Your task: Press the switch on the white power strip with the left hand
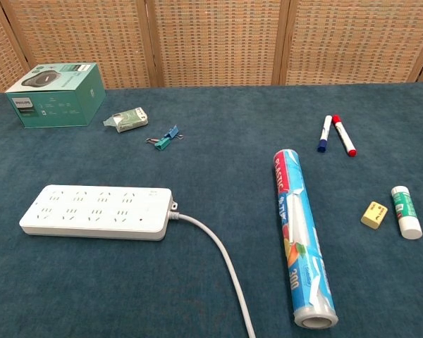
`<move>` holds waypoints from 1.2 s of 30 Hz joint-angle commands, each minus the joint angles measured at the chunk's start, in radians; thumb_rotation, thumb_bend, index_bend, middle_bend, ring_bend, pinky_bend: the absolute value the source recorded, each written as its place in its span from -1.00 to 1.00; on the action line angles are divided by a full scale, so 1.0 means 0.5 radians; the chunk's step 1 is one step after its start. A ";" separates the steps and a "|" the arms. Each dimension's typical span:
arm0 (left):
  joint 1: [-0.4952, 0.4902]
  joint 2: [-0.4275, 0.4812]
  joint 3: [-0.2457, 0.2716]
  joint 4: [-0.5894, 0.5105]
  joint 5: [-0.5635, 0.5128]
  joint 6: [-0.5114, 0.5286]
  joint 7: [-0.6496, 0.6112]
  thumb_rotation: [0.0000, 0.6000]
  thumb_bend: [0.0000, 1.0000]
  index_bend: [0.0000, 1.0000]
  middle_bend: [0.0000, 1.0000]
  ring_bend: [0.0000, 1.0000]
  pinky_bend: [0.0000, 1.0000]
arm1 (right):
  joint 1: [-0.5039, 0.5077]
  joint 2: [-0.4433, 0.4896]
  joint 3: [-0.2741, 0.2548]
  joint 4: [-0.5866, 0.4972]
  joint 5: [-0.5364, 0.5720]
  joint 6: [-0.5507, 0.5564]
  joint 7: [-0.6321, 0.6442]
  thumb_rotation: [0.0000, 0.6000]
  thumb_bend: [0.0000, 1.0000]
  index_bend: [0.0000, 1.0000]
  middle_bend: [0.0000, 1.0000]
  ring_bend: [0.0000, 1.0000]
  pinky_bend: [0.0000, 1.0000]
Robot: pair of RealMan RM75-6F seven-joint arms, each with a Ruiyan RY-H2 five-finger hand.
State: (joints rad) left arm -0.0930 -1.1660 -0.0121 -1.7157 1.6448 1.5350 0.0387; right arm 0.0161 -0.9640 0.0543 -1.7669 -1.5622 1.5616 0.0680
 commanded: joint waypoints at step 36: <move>-0.826 -0.800 -0.184 -0.183 -1.334 -1.039 1.167 1.00 1.00 -0.63 1.00 1.00 1.00 | 0.051 0.019 0.007 0.023 0.085 -0.130 0.076 1.00 -1.00 -1.00 -1.00 -1.00 -1.00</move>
State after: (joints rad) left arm -0.4991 -1.5613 -0.1057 -1.8090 0.9866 1.0209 0.6203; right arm 0.0415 -0.9543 0.0579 -1.7556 -1.5199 1.4964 0.1061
